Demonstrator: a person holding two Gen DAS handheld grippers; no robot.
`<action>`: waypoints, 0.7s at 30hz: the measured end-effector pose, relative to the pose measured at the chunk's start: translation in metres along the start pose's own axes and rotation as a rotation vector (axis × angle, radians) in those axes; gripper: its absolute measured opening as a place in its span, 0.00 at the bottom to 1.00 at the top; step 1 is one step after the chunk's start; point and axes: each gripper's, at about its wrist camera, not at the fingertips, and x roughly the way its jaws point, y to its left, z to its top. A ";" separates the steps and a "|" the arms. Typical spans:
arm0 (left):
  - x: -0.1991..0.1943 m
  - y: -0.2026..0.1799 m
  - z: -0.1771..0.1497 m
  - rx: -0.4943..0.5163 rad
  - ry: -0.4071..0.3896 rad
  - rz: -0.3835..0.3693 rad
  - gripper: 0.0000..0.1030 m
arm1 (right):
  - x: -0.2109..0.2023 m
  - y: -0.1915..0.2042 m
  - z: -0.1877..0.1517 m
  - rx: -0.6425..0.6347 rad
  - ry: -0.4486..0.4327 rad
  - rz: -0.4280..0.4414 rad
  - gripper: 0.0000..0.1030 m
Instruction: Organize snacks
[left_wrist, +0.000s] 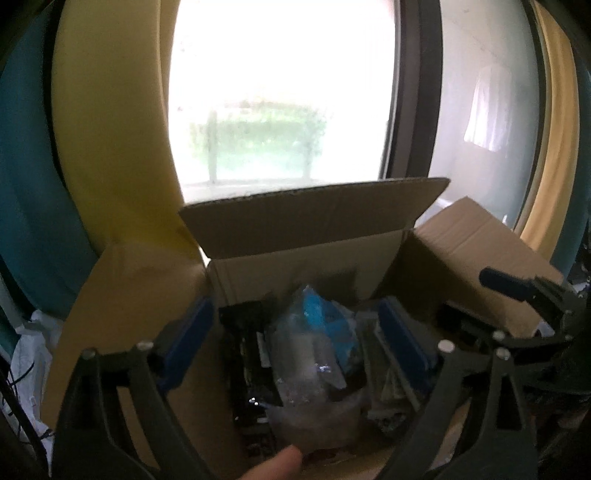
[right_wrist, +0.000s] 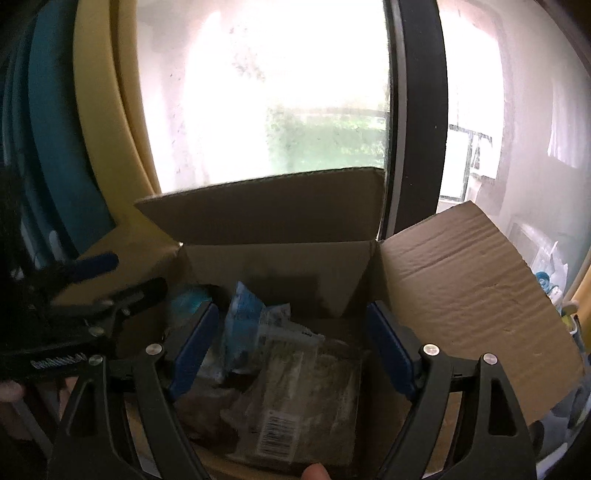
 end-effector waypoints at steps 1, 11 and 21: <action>-0.004 0.000 0.000 0.001 -0.004 0.002 0.90 | -0.001 0.001 0.000 -0.005 0.004 0.000 0.82; -0.047 -0.002 -0.009 0.026 -0.042 0.039 0.90 | -0.028 0.013 -0.003 -0.025 0.009 -0.028 0.82; -0.104 0.006 -0.029 0.020 -0.089 0.094 0.90 | -0.075 0.027 -0.008 -0.044 -0.030 -0.048 0.82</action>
